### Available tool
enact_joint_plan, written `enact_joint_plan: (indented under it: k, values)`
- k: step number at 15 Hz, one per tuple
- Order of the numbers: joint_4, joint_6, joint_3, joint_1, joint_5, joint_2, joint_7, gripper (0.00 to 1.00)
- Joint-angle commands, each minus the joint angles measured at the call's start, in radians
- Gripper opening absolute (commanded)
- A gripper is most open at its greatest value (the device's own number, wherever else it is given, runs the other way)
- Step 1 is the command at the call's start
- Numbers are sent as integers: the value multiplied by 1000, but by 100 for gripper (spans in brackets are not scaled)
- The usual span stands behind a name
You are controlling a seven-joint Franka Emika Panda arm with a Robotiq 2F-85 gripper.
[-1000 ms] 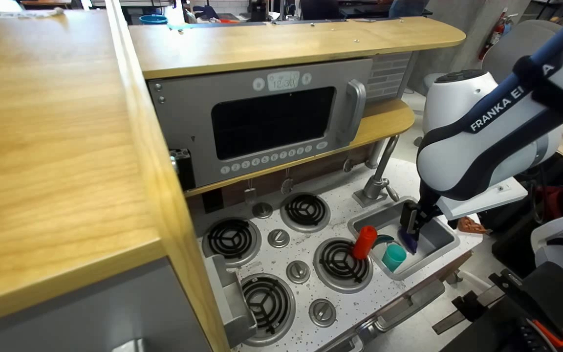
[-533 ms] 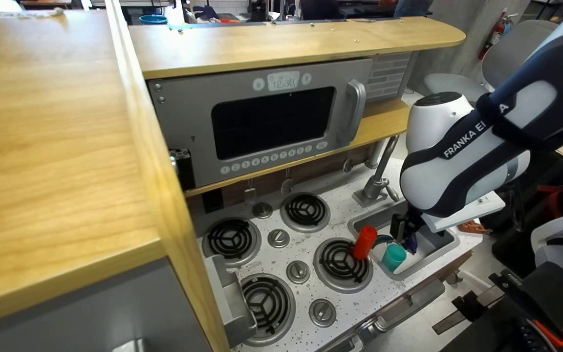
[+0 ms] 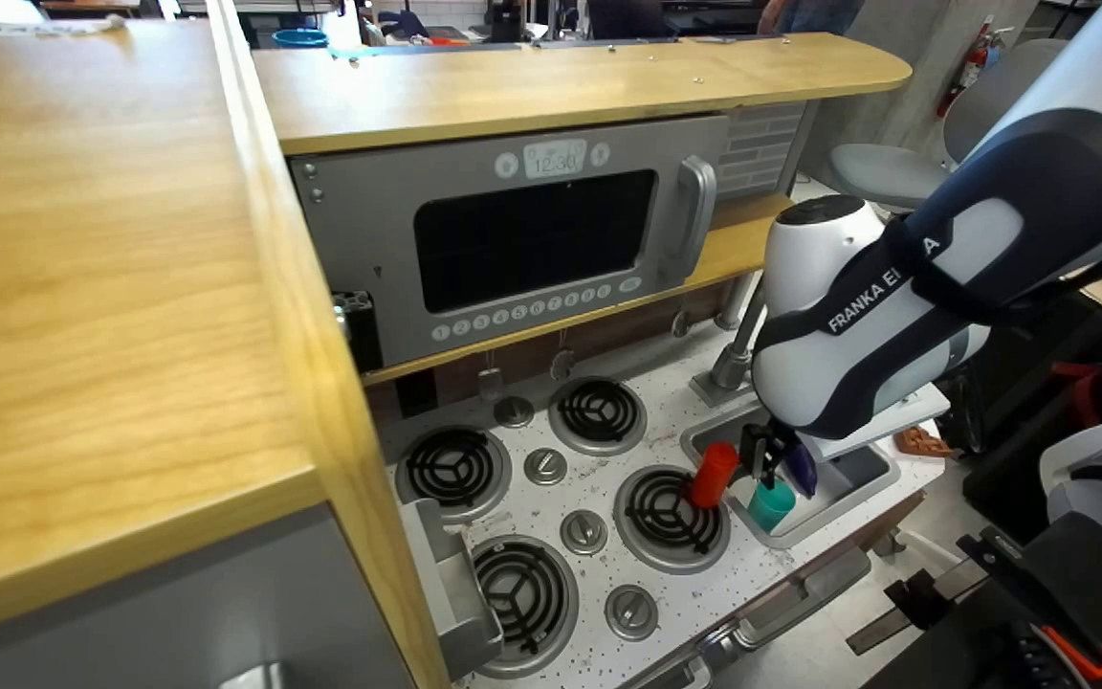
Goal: Get the green cup in the sink and put it next to the blue cup on the edge of the sink
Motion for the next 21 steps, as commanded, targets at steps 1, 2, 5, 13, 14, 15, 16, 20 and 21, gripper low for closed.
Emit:
enact_joint_plan:
  k: [1,2,5,13,14,15,16,20,21]
  values:
    - [24,20,-16,22,-13,37,-6,100]
    - [26,17,-16,23,-13,40,-9,100]
    - [30,13,-19,25,-13,46,-11,100]
    - [56,6,-23,23,-13,78,-16,100]
    - [61,4,-24,24,-13,86,-16,100]
    - [67,2,-23,23,-11,93,-16,100]
    - [71,2,-23,24,-11,99,-16,100]
    - [86,-2,-27,30,-14,118,-17,100]
    - [90,-3,-26,29,-13,122,-18,75]
